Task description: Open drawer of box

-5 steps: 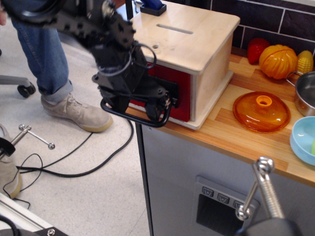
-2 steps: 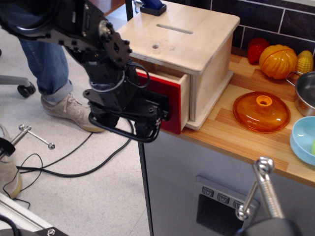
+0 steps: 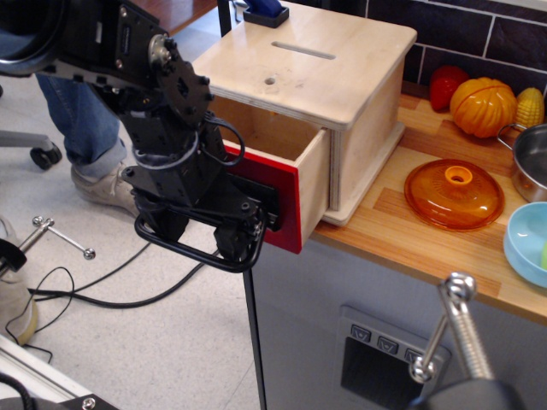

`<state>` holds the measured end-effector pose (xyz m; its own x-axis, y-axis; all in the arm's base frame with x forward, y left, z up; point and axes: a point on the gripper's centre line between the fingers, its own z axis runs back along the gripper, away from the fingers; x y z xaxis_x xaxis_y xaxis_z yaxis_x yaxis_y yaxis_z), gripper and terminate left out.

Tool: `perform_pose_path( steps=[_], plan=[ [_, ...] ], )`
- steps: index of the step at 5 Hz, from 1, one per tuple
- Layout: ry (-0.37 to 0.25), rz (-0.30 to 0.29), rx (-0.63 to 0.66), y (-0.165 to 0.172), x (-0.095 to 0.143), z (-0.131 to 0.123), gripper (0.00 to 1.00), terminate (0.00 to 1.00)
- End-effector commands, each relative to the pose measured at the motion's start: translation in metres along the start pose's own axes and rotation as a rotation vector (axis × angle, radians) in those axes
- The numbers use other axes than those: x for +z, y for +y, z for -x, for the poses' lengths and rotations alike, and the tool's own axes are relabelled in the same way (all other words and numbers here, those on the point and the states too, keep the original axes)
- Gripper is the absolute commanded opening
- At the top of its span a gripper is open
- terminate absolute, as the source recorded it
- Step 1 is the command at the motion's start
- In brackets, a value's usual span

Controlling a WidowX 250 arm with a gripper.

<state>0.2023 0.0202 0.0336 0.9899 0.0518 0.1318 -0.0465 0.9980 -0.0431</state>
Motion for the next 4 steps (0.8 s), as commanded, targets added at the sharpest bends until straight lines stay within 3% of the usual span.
perform_pose_path(
  steps=[1, 2, 3, 4],
  plan=[
    [0.167, -0.011, -0.062, 0.0, -0.008, 0.047, 1.0, 0.0],
    [0.227, -0.001, -0.058, 0.0, -0.002, 0.06, 1.0, 0.0],
    [0.325, 0.006, -0.072, -0.004, 0.007, 0.074, 1.0, 0.0],
    [0.334, 0.011, -0.069, -0.01, 0.013, 0.086, 1.0, 0.0]
  ],
)
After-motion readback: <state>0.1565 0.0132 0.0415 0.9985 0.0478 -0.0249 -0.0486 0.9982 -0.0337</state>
